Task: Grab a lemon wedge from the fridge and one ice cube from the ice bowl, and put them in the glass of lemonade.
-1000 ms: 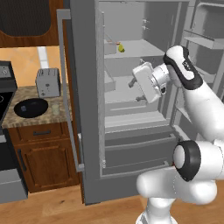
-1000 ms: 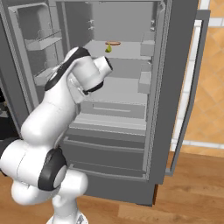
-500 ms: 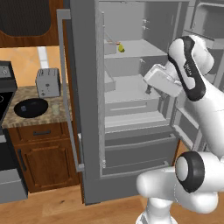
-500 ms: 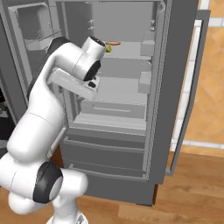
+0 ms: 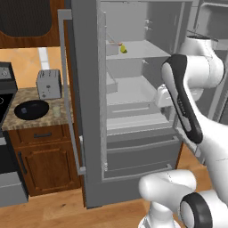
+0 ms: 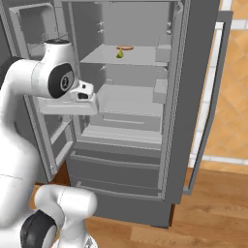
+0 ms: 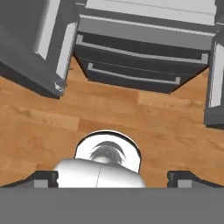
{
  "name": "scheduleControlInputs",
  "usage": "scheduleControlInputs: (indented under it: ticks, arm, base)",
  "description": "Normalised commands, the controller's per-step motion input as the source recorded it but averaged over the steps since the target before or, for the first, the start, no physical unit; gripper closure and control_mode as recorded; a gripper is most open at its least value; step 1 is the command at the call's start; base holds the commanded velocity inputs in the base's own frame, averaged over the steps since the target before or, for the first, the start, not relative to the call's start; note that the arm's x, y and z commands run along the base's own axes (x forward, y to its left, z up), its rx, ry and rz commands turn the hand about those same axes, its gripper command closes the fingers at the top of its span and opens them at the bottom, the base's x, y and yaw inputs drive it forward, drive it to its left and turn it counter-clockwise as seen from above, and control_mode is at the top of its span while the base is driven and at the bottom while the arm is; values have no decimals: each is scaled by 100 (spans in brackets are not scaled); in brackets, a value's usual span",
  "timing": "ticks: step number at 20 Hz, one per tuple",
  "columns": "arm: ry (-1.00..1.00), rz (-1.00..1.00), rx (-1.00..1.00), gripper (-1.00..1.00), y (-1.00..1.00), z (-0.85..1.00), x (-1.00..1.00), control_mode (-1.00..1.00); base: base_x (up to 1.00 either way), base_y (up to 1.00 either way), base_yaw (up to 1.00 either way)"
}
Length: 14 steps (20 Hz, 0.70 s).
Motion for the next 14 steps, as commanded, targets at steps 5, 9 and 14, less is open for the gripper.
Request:
scheduleControlInputs:
  ticks: [5, 9, 14]
  arm:
    - [-13, 0, -2, -100, 0, 4, -58, -100]
    - [-5, 6, -3, -100, 3, 17, -24, -100]
    - [-6, 3, 0, -100, 0, 4, -18, -100]
  base:
    - [0, 0, 0]
    - [0, 0, 0]
    - [0, 0, 0]
